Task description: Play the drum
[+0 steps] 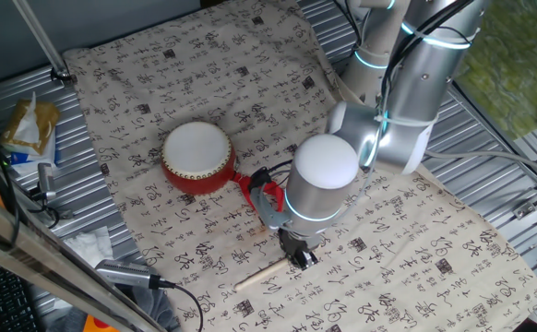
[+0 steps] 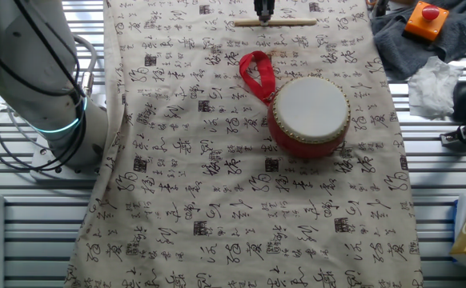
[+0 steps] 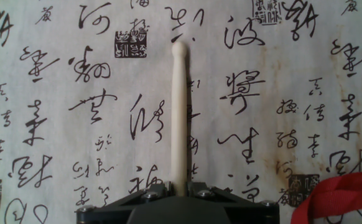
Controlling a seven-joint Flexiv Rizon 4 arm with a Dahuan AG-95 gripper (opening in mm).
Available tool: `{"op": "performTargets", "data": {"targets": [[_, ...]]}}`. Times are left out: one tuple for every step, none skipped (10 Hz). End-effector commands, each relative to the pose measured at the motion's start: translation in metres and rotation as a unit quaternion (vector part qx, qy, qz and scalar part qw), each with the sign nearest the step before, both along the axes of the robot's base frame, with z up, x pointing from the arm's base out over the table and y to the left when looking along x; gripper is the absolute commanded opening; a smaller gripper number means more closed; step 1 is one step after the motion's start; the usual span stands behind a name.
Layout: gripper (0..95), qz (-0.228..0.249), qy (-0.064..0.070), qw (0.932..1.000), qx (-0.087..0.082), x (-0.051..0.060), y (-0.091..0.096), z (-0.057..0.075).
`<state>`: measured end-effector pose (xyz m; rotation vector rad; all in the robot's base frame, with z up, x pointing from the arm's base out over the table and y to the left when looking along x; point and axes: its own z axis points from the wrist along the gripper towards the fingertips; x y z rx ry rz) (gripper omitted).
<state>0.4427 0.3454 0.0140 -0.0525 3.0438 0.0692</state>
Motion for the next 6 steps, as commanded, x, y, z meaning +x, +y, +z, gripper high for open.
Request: {"op": "performTargets", "data": {"targets": [[19.0,0.001,-0.005,1.0,-0.001,0.0006,-0.0005,-0.0004],[19.0,0.001,-0.006,1.0,-0.002,0.0004,-0.0003,-0.0019],[19.0,0.001,-0.007,1.0,-0.001,0.0003,-0.0001,-0.0026],[19.0,0.001,-0.008,1.0,-0.002,0.0001,0.0002,-0.0045],[19.0,0.001,-0.009,1.0,-0.002,0.0,0.0004,-0.0054],[0.0,0.01,-0.022,0.9997,-0.004,0.0,0.0004,-0.0059]]}}
